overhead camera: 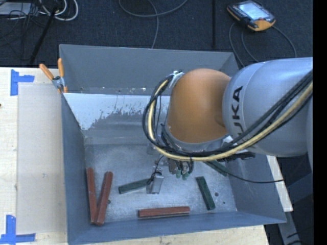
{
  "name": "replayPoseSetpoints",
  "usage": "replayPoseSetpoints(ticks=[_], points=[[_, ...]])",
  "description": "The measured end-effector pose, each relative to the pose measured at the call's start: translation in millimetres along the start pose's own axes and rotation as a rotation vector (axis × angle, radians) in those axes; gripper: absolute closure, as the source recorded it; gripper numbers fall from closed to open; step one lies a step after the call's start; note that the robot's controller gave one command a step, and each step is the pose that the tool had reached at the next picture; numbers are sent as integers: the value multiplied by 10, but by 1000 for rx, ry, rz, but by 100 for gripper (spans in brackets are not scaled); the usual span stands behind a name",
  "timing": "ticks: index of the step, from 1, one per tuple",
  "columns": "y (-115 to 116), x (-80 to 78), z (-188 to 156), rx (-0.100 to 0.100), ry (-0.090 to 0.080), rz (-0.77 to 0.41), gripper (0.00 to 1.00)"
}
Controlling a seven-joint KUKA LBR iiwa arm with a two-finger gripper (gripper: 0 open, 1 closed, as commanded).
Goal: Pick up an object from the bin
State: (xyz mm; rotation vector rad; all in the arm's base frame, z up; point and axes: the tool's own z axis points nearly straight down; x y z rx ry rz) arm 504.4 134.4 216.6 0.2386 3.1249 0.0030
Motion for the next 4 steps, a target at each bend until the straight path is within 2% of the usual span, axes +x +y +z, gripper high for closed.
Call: replayPoseSetpoints(ticks=[1,2,3,4], points=[[258,84,353,6,13,71,0],[-48,113,890,-1,5,51,0],[99,117,1224,8,7,117,0],[-285,-297,1391,2,5,1,100]])
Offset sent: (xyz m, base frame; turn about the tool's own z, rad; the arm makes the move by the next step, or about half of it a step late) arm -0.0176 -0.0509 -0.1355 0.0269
